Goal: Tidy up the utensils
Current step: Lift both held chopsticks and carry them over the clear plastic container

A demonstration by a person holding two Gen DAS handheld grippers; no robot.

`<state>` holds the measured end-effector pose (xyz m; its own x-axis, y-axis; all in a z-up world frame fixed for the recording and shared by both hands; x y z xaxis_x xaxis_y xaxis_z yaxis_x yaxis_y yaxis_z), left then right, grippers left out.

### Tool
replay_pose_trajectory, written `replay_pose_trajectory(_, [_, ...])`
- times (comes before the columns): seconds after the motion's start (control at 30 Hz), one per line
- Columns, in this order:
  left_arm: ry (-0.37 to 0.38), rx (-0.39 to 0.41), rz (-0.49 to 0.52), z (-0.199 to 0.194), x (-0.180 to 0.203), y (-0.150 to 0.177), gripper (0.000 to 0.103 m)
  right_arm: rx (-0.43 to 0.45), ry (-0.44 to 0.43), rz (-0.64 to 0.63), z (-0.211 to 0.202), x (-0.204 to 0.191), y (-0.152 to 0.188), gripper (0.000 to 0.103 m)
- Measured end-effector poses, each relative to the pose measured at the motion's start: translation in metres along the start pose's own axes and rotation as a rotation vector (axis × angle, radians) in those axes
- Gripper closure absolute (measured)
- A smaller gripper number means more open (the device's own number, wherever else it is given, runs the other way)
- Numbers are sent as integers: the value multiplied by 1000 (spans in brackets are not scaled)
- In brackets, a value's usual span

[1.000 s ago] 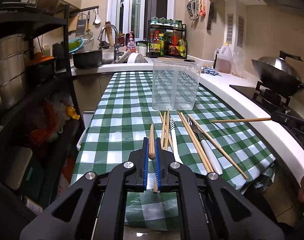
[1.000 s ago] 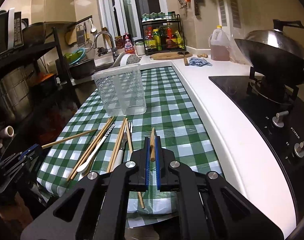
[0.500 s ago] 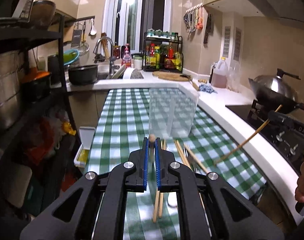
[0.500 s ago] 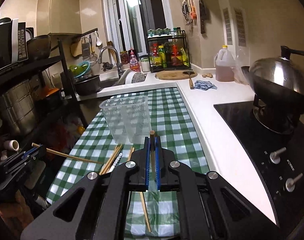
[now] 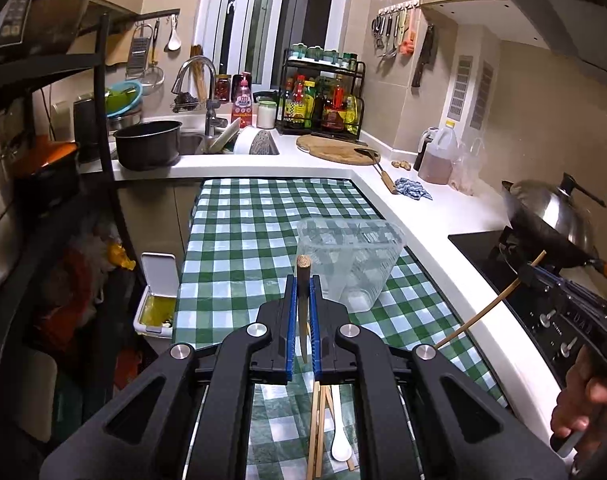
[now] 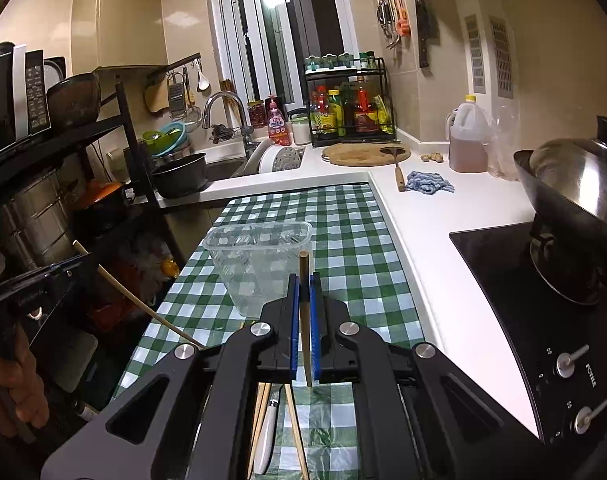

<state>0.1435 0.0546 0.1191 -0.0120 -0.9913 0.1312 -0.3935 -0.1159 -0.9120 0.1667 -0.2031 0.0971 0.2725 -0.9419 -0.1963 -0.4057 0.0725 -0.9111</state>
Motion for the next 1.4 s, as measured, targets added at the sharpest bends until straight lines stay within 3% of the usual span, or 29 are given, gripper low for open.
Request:
replay_pose_trajectory(0.27, [25, 9, 13, -3, -6, -62, 97, 28, -24, 9, 4, 0, -54, 98])
replay_pose_trajectory(0.5, [60, 50, 17, 1, -5, -125, 97, 121, -73, 24, 8, -12, -132, 98])
replay_pose_trajectory(0.7, [91, 56, 19, 26, 6, -147, 97, 153, -99, 8, 38, -27, -167, 98])
replay_pose_trajectory(0.83, [98, 18, 26, 60, 12, -139, 97, 123, -92, -2, 73, -32, -161, 98])
replay_pose_trajectory(1.03, [127, -98, 7, 115, 15, -100, 97, 30, -82, 13, 120, -24, -120, 98])
replay_pose_trajectory(1.4, [139, -178, -32, 151, 10, -48, 97, -85, -70, 51, 159, -7, -63, 94])
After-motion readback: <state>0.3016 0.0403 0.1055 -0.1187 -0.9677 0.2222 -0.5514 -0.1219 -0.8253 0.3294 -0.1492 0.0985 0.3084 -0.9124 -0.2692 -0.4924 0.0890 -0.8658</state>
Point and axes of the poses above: each gripper's, at about its wrist camera, not at the fingertips, and z roughly the way its jaws point, x to its right, y to its underside, the point moved 7 cm from there along z, roughly the way its jaws point, and after that the axes turned 10 degrees about x, right-handed, at the moved point
